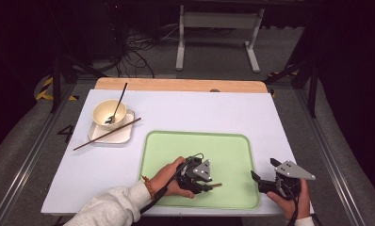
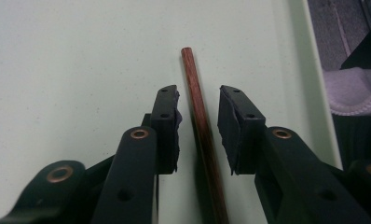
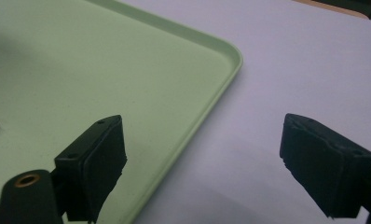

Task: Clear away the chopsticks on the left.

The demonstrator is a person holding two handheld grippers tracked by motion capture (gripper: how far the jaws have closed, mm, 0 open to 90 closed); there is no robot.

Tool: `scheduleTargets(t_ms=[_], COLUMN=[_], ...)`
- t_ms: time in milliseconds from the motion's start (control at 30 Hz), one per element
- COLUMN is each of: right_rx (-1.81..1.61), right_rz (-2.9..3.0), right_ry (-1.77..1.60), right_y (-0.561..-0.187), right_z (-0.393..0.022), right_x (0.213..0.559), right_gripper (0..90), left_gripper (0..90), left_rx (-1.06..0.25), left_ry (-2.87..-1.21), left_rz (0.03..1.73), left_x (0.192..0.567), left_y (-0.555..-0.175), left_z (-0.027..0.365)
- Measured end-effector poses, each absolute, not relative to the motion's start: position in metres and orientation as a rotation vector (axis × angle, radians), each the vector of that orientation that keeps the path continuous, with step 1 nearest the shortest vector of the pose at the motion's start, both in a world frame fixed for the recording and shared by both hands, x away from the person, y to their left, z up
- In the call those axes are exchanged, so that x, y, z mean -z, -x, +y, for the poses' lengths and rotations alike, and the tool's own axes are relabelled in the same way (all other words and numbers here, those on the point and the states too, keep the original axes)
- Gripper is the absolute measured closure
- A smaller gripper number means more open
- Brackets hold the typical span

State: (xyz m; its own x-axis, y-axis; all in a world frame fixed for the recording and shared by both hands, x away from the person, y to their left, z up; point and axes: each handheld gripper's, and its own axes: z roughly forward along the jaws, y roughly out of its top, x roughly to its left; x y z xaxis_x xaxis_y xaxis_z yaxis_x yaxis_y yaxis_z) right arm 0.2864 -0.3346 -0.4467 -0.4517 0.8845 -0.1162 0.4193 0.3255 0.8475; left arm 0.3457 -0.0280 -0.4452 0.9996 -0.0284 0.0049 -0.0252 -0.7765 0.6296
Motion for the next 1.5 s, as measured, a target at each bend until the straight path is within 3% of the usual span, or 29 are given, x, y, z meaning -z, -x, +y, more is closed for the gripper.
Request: scheduleTargets(t_ms=[300, 700, 933, 1033, 1433, 1500], right_rx=[-1.036, -1.036, -1.032, -1.028, -1.036, -1.04], right_rz=[2.021, 2.023, 2.035, 2.042, 2.051, 2.054], right_ry=[-1.139, -1.141, -1.143, -1.139, -1.126, -1.124], right_y=[-0.287, -0.288, -0.29, -0.29, -0.293, -0.293], right_z=[-0.334, -0.333, -0.333, -0.332, -0.33, -0.331], right_x=[0.447, 0.448, 0.449, 0.449, 0.449, 0.45], right_gripper=[14.9, 14.7, 14.7, 14.7, 14.5, 14.4], left_gripper=[84.1, 83.1, 83.3, 82.3, 83.0, 80.0], left_rx=[-0.027, -0.13, -0.157, -0.111, -0.118, -0.106], left_ry=[-2.465, -2.481, -2.446, -2.403, -2.455, -2.45], left_rz=[0.052, 0.255, 0.42, 0.476, 0.491, 0.512], left_x=[0.446, 0.444, 0.445, 0.448, 0.442, 0.442], left_y=[-0.36, -0.392, -0.418, -0.427, -0.447, -0.452], left_z=[-0.024, 0.008, 0.04, 0.052, 0.032, 0.032])
